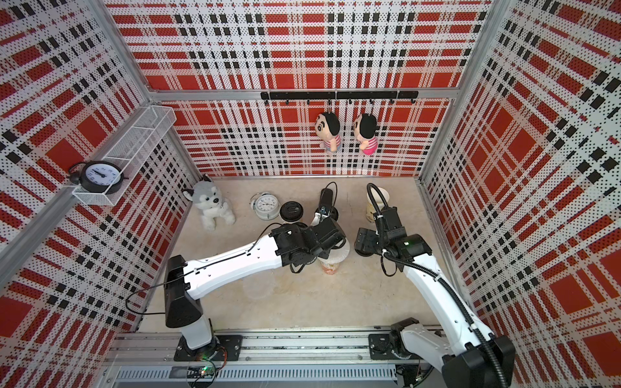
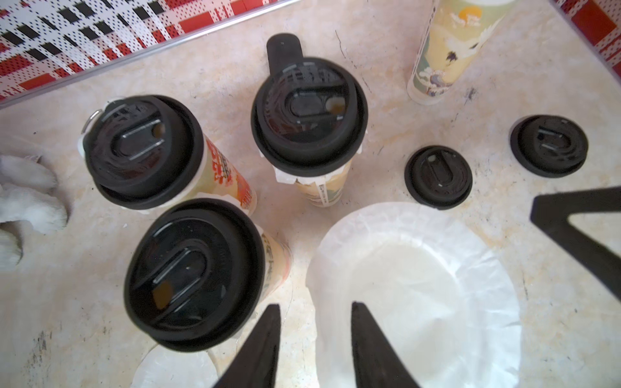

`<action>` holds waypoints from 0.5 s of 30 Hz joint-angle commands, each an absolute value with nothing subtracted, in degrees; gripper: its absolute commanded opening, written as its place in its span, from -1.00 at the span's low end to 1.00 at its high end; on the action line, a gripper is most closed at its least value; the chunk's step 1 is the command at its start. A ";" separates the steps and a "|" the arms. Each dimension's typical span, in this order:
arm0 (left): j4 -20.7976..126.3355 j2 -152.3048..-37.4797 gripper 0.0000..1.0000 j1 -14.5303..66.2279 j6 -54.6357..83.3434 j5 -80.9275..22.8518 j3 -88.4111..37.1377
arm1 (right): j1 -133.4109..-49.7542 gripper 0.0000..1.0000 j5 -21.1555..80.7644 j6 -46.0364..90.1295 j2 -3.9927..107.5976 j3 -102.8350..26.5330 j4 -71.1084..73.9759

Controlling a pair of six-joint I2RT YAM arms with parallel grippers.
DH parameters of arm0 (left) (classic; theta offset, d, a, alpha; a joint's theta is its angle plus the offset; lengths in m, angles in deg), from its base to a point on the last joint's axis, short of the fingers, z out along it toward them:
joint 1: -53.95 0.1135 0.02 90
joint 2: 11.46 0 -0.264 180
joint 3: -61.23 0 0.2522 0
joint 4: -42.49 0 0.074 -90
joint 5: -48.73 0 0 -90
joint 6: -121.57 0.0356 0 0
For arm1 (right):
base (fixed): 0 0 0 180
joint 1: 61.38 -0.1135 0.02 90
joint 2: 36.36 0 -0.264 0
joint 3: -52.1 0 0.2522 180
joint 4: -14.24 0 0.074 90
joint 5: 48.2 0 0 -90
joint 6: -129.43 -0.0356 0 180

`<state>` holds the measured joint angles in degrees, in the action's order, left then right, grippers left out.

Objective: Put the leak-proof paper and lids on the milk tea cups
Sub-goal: Place the leak-proof paper at the cup, then pick up the cup lid from the center of the board.

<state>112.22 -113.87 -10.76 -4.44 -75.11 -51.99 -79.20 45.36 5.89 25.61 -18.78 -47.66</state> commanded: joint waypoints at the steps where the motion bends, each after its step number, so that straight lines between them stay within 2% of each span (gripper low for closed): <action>1: 113.41 -110.31 -0.18 -10.92 -4.99 -78.06 -54.08 | -78.77 0.98 46.34 5.24 25.98 -18.35 -47.35; 6: 113.23 -107.19 -0.03 -9.85 -4.86 -79.60 -53.72 | -78.73 0.97 45.65 5.22 27.40 -17.29 -46.63; 10: 110.35 -102.97 0.22 -8.79 -3.95 -80.91 -51.17 | -77.70 0.98 48.11 5.44 30.10 -16.46 -45.99; 13: 106.06 -98.65 0.39 -6.47 -2.82 -78.19 -47.40 | -75.02 0.99 46.69 7.17 34.80 -15.73 -43.55; 15: 103.82 -95.74 0.43 -4.53 -2.49 -76.11 -44.88 | -73.48 0.98 46.01 7.25 38.11 -15.93 -41.84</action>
<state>107.98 -99.23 -6.74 -3.76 -77.69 -47.29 -75.29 45.99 6.42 35.16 -16.64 -44.95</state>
